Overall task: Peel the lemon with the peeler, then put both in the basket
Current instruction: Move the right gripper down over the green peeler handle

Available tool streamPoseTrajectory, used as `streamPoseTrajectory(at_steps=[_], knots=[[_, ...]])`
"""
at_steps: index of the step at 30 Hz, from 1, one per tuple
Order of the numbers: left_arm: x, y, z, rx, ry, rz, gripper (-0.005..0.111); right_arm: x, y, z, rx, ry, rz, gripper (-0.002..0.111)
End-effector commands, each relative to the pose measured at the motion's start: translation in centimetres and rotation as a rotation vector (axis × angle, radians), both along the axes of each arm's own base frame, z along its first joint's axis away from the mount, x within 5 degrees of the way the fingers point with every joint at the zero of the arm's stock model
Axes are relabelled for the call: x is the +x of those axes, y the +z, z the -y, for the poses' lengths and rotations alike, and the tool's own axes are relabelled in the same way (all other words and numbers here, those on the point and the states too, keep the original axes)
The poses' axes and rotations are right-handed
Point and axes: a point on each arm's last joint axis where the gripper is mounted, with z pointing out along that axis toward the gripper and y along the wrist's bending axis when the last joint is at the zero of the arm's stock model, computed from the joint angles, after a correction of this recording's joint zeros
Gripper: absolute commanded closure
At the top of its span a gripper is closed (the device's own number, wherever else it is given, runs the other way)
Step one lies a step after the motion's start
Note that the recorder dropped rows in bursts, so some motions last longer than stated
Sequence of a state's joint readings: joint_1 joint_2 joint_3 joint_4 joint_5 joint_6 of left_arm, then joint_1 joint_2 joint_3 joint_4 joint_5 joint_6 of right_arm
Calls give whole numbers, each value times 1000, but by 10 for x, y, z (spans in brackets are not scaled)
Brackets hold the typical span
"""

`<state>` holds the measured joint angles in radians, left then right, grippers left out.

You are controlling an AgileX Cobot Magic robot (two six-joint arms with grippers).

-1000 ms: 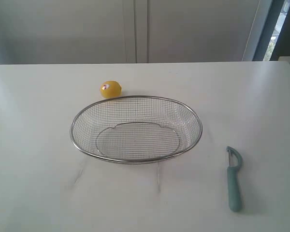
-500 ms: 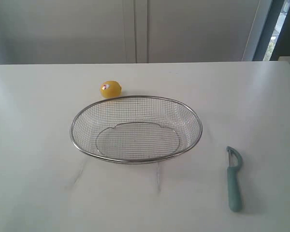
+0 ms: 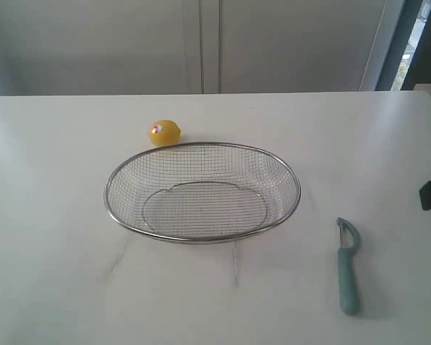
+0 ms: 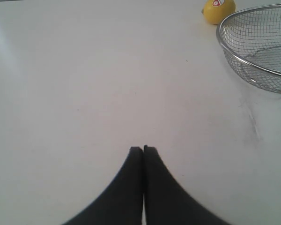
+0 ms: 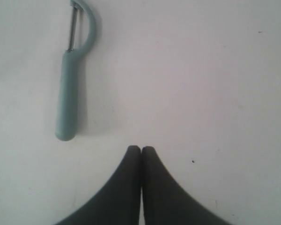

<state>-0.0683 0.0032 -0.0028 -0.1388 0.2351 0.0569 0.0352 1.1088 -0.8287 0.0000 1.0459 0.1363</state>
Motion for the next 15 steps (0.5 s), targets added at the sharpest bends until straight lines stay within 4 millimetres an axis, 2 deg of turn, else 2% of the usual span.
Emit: streamPoseTrajectory(at_steps=[1, 7, 15], knots=[[0, -1, 1, -10, -7, 0, 107, 3, 3, -9, 102, -15, 31, 108], [0, -1, 1, -10, -7, 0, 107, 2, 5, -18, 189, 40, 25, 108], [0, -1, 1, -10, -7, 0, 107, 2, 6, -33, 151, 94, -6, 108]])
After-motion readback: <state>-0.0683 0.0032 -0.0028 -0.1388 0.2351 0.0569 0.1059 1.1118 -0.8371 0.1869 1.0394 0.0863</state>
